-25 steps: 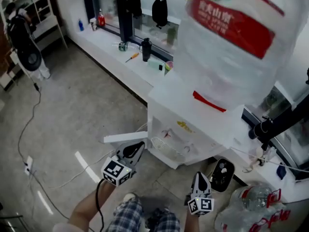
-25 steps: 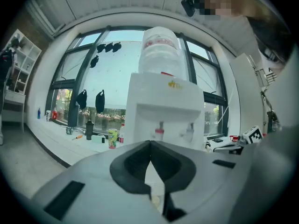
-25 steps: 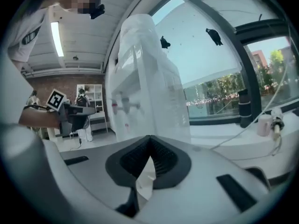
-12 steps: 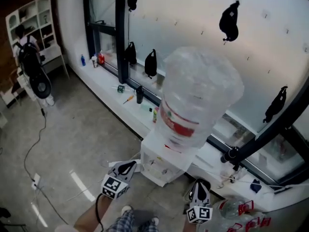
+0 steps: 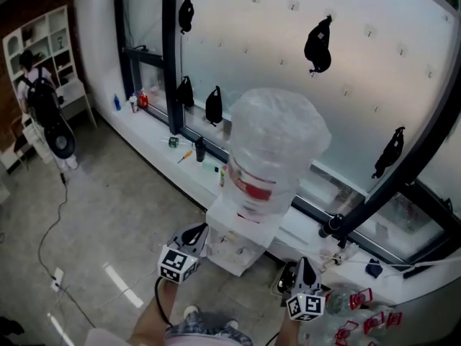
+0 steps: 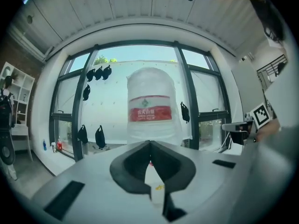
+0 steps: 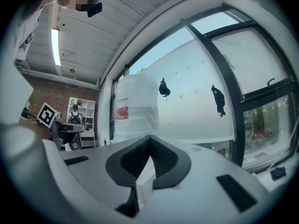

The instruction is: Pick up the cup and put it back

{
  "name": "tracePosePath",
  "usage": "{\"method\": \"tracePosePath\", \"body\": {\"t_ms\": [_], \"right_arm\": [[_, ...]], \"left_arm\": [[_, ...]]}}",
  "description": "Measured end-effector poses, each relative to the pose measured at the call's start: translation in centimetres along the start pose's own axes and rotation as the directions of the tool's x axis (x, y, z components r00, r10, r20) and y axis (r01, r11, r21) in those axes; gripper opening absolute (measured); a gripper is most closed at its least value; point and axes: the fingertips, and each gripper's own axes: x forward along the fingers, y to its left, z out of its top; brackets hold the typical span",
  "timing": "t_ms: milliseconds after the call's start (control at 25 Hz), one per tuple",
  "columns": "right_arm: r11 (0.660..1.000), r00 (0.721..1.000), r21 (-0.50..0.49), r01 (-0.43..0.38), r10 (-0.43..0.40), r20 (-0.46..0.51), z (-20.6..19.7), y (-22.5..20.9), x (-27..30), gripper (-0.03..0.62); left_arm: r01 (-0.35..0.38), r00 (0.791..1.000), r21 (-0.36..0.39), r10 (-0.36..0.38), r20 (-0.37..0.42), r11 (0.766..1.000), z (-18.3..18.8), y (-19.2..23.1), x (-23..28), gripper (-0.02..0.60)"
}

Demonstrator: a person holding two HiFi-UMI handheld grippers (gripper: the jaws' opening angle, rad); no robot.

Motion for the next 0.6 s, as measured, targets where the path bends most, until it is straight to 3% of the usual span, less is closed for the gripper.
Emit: {"method": "tracePosePath", "body": {"t_ms": [160, 400, 600], "right_arm": [[1.000, 0.999, -0.007, 0.027, -0.027, 0.022, 0.9, -0.8, -0.6, 0.017], [0.998, 0.998, 0.034, 0.048, -0.049, 0.039, 1.3, -1.9, -0.5, 0.017], [0.998, 0.998, 0.003, 0.055, -0.056, 0.030, 1.5, -2.6, -0.2, 0.017]], "left_arm": [[0.014, 1.000, 0.032, -0.014, 0.008, 0.999, 1.1, -0.5, 0.4, 0.026], [0.008, 1.000, 0.007, -0.009, 0.012, 1.000, 0.9, -0.9, 0.8, 0.026], [0.014, 1.000, 0.012, -0.015, 0.013, 1.000, 0.6, -1.0, 1.7, 0.026]]}}
